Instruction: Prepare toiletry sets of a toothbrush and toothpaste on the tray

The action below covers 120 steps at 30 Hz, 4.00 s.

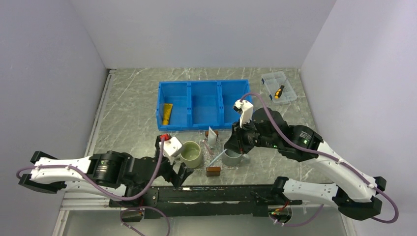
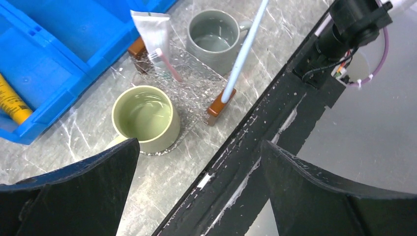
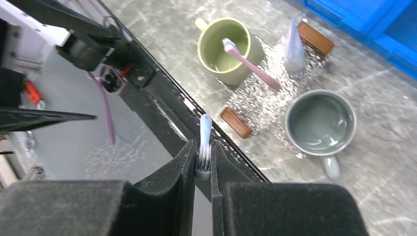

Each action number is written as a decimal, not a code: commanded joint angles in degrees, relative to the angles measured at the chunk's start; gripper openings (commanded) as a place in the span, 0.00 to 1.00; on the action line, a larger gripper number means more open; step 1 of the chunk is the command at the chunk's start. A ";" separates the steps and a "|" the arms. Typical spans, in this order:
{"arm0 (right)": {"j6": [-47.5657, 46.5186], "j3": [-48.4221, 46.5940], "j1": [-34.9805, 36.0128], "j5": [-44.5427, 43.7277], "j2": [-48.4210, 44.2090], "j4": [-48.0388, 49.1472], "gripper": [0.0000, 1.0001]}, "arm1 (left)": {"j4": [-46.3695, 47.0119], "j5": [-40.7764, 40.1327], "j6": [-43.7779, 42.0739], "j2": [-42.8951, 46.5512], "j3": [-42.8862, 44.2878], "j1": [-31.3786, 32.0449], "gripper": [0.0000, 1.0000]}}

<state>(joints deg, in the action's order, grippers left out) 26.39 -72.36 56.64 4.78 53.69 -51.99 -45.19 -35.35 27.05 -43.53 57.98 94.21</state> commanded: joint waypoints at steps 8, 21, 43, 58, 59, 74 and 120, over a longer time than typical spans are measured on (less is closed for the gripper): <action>-6.21 -2.83 -0.14 -8.69 6.74 -3.06 0.00 | -2.08 -8.23 3.53 8.88 -4.48 0.37 0.99; -7.18 -0.70 0.18 -8.55 10.39 2.28 0.00 | -1.52 -8.96 3.14 12.65 -9.37 0.37 0.99; -4.42 4.78 7.66 -16.95 16.71 6.89 0.00 | -2.50 -10.37 6.28 16.78 -13.77 0.37 1.00; -3.28 6.30 9.99 -19.68 19.55 9.33 0.00 | -2.76 -10.26 6.50 16.87 -13.88 0.38 0.99; -3.28 6.19 9.99 -19.83 19.69 9.17 0.00 | -2.79 -10.22 6.38 16.87 -13.79 0.37 0.99; -3.46 5.98 10.41 -21.78 19.02 6.59 0.00 | -2.85 -10.42 6.35 16.24 -13.44 0.41 0.99; -0.15 6.08 10.87 -26.15 21.40 7.08 0.09 | -2.33 -10.41 6.03 15.14 -12.98 0.42 0.99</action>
<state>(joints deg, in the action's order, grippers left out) 25.58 -65.93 67.29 -18.44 73.38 -43.03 -48.27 -44.69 32.64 -28.36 44.21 94.21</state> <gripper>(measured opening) 0.142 0.994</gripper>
